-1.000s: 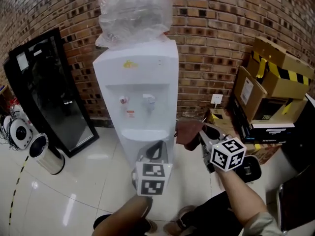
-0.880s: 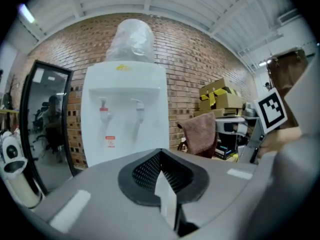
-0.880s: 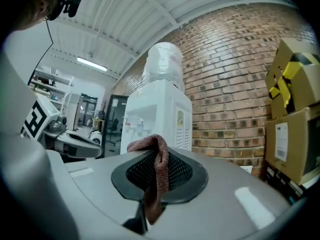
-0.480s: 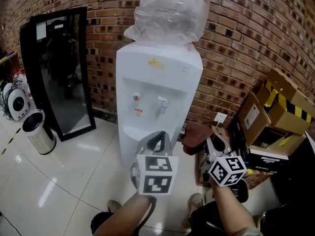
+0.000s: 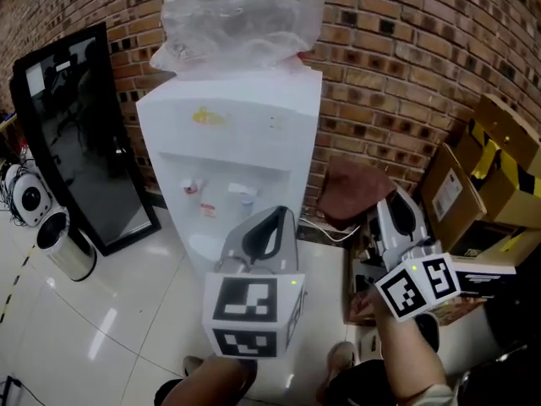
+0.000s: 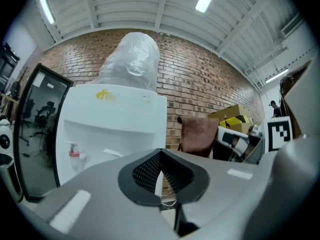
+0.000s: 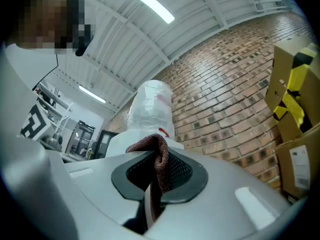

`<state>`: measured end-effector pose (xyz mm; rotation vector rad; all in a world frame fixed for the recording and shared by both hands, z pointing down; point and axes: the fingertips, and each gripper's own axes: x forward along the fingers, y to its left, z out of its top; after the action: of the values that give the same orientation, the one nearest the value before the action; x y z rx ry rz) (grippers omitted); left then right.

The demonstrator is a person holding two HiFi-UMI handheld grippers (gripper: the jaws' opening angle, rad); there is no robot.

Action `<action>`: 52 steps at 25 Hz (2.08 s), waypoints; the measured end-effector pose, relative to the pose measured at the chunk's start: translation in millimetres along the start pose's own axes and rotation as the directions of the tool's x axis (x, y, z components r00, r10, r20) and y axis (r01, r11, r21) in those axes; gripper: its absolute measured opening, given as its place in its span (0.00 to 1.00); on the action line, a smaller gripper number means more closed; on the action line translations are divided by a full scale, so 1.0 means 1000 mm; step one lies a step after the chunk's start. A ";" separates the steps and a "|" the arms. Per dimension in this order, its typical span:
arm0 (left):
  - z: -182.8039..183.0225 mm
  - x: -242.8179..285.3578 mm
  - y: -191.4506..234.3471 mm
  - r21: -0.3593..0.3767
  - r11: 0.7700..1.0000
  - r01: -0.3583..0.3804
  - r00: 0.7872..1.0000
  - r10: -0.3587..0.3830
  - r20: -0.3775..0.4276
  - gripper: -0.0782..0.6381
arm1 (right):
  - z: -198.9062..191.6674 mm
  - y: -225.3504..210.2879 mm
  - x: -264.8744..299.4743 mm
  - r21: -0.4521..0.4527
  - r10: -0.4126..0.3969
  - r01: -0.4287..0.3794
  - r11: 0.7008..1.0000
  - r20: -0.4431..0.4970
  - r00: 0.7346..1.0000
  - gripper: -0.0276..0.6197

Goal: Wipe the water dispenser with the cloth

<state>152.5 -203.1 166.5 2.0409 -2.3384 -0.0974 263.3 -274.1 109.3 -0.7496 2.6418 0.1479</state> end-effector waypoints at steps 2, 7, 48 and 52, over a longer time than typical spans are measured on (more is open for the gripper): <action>0.003 0.004 0.003 -0.011 1.000 -0.014 1.000 0.014 0.009 0.11 | 0.020 0.003 0.019 -0.034 0.028 -0.027 0.999 0.037 0.999 0.11; 0.022 0.006 0.001 -0.059 0.998 -0.025 0.998 0.028 0.059 0.11 | 0.042 0.008 0.052 -0.055 0.055 -0.050 0.997 0.081 0.995 0.11; -0.142 -0.023 0.062 0.178 0.942 -0.283 0.948 0.304 -0.098 0.11 | -0.216 0.021 0.023 0.050 0.157 -0.149 0.988 -0.347 0.925 0.10; -0.156 -0.027 0.061 0.176 0.942 -0.287 0.945 0.308 -0.108 0.11 | -0.235 0.022 0.015 0.079 0.187 -0.170 0.982 -0.397 0.898 0.10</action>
<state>106.8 -171.8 327.2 1.6600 -2.6065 0.2340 160.5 -310.9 319.3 -0.5691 3.0974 -0.0178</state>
